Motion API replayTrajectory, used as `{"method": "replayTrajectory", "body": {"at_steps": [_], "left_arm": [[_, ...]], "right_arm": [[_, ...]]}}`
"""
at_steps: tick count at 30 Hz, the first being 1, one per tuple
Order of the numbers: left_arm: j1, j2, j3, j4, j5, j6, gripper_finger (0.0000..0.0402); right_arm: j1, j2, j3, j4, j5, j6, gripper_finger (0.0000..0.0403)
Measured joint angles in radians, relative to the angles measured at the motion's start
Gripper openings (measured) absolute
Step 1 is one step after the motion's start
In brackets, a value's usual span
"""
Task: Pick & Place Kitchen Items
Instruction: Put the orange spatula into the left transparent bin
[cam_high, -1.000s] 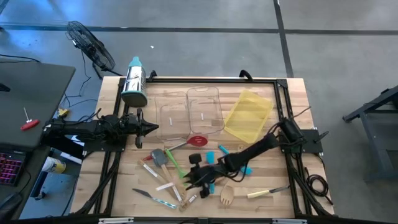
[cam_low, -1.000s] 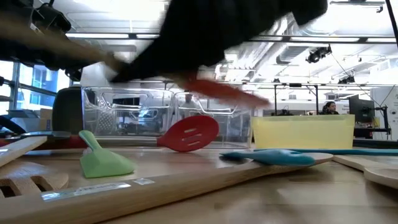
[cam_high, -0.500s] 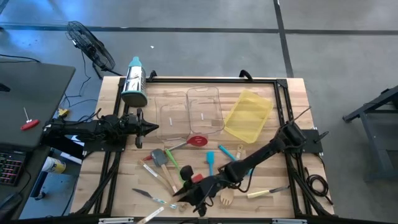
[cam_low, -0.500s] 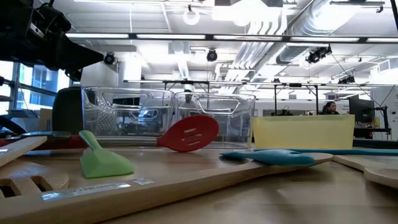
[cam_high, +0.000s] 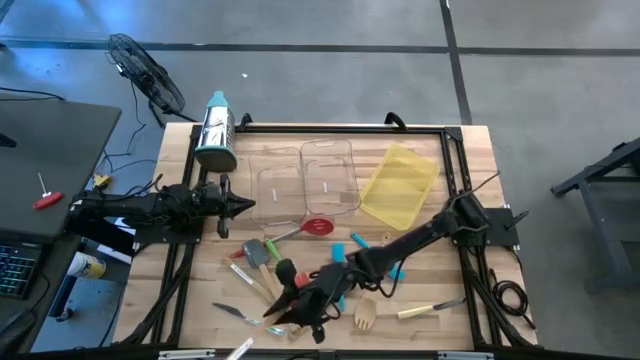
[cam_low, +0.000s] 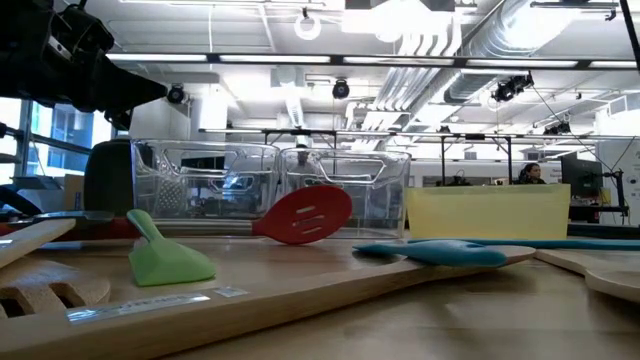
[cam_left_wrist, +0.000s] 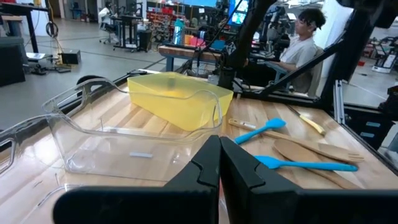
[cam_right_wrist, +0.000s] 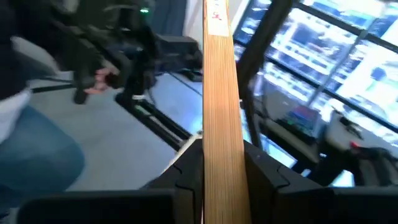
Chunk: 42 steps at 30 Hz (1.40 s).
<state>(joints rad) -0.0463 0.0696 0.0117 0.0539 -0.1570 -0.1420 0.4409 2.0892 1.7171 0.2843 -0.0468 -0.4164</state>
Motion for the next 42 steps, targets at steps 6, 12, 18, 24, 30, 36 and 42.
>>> {"method": "replayTrajectory", "body": {"at_steps": [6,12,18,24,30,36,42], "left_arm": [[0.000,0.000,0.007,0.000,0.104,-0.212,0.0000],[0.000,0.001,0.007,0.083,0.223,-0.231,0.0000],[0.000,0.000,0.008,0.424,0.493,-0.230,0.0001],[0.000,0.000,0.016,0.540,0.441,-0.229,0.0061],[0.000,0.035,0.029,0.510,0.186,-0.288,0.0190],[0.000,0.061,0.031,0.572,-0.141,-0.387,0.0291],[0.000,0.060,0.033,0.776,-0.065,-0.371,0.0323]], "right_arm": [[-0.015,-0.002,0.002,-0.021,0.005,-0.078,0.0064],[-0.022,-0.045,0.003,-0.090,0.024,-0.098,0.0064],[-0.036,-0.070,0.002,-0.178,0.044,-0.169,0.0064],[-0.077,-0.081,0.002,-0.262,-0.042,-0.183,0.0064],[-0.107,-0.095,0.001,-0.305,-0.094,-0.176,0.0064],[-0.114,-0.140,0.001,-0.335,-0.026,-0.192,0.0064],[-0.107,-0.195,0.001,-0.336,0.128,-0.207,0.0064]]}}
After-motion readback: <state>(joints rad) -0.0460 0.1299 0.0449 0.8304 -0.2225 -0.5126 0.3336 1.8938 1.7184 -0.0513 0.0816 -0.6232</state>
